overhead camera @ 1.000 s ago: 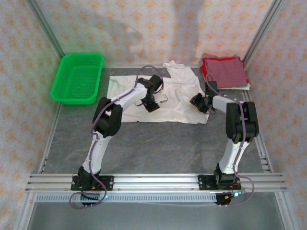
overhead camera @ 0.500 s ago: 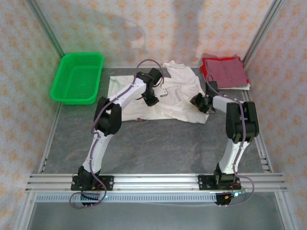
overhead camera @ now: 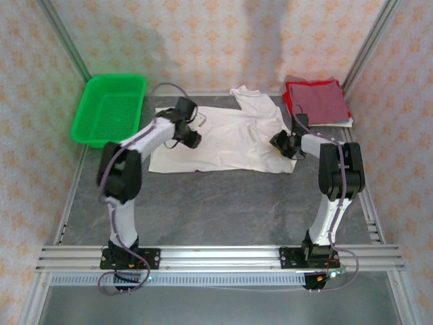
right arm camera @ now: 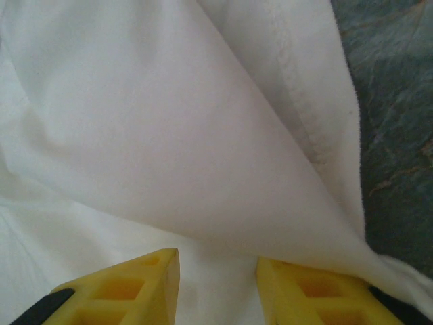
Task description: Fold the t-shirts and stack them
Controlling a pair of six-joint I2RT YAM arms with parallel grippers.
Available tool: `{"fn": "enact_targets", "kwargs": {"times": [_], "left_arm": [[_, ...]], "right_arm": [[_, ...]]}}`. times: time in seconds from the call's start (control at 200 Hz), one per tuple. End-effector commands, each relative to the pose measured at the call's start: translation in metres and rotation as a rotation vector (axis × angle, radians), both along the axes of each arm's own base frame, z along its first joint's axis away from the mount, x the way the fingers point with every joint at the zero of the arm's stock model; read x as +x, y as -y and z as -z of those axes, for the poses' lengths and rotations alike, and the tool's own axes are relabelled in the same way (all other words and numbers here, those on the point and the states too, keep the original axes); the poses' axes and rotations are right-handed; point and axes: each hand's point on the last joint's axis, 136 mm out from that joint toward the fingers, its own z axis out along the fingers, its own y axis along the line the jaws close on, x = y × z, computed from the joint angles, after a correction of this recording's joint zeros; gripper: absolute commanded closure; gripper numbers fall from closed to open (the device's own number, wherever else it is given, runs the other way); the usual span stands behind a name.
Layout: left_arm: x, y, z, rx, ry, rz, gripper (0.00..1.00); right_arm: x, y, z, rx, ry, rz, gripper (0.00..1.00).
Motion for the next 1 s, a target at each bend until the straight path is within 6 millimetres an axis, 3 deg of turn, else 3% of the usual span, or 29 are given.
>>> {"fn": "enact_targets", "kwargs": {"times": [0.0,0.075,0.19,0.295,0.46,0.626,0.851,0.991], "left_arm": [[0.015,-0.03,-0.037,-0.213,0.218,-0.407,0.57],[-0.01,-0.061,-0.009,-0.224,0.156,-0.604,0.58],[-0.047,-0.085,0.035,-0.193,0.04,-0.716,0.59],[-0.077,-0.106,0.062,-0.171,-0.045,-0.813,0.61],[-0.111,-0.122,0.084,-0.139,-0.11,-0.857,0.61],[-0.149,-0.116,0.102,-0.17,-0.206,-0.875,0.61],[-0.213,-0.121,0.09,-0.202,-0.236,-0.922,0.62],[-0.214,-0.113,0.064,-0.296,-0.184,-0.886,0.62]], "right_arm": [[-0.015,0.018,0.034,-0.056,-0.111,0.055,0.63],[-0.02,0.019,0.033,-0.052,-0.119,0.063,0.63],[-0.033,0.019,0.031,-0.042,-0.125,0.075,0.63],[-0.049,0.02,0.031,-0.043,-0.147,0.087,0.62],[-0.076,0.02,0.029,-0.03,-0.164,0.104,0.62],[-0.109,0.02,0.028,-0.036,-0.195,0.096,0.6],[-0.157,0.024,0.03,-0.052,-0.242,0.116,0.6],[-0.158,0.022,0.02,-0.043,-0.221,0.101,0.59]]}}
